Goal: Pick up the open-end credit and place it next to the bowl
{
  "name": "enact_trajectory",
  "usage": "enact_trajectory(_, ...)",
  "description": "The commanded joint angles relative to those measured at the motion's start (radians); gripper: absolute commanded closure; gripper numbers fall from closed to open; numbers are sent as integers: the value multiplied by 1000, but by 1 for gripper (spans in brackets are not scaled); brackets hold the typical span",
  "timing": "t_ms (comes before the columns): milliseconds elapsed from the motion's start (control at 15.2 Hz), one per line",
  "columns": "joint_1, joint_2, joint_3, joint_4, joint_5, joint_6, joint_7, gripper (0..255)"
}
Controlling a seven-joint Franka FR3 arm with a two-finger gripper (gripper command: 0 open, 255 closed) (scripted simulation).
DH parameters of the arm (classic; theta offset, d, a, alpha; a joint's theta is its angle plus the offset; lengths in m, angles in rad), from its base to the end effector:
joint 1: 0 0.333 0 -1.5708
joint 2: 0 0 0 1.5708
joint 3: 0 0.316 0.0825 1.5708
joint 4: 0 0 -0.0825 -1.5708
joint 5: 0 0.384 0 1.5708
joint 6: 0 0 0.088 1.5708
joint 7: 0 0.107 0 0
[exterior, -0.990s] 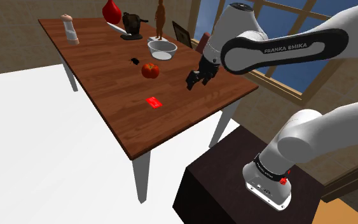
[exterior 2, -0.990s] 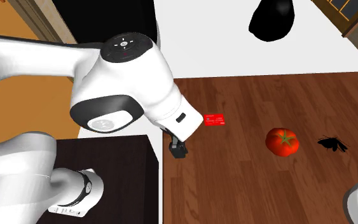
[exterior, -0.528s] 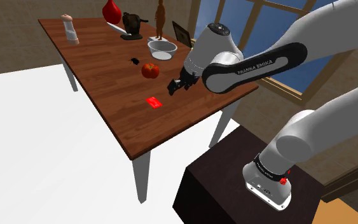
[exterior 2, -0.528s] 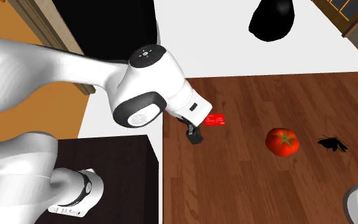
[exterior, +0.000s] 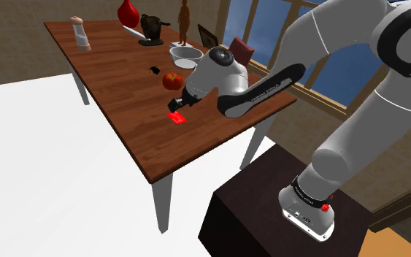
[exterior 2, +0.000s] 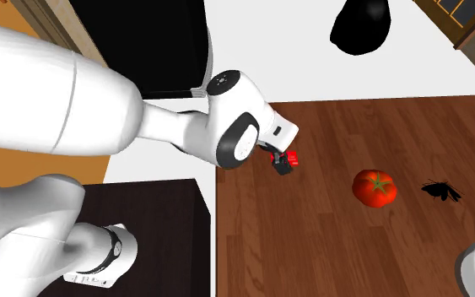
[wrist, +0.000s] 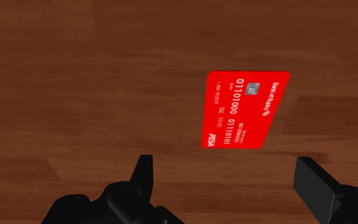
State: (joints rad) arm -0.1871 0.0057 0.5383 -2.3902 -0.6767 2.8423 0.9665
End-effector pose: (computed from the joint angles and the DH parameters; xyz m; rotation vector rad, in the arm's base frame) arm 0.4793 0.2106 0.3565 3.0248 -0.0152 0.8360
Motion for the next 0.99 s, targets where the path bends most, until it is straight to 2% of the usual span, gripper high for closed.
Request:
enact_trajectory(0,6,91,1,76,-242,-1,197,0)
enact_trajectory(66,17,92,-10,76,-242,0,198,0)
enact_trajectory(528,54,225,-67,163,-431,-1,335,0)
enact_trajectory(924,55,225,-68,163,-430,-1,334,0)
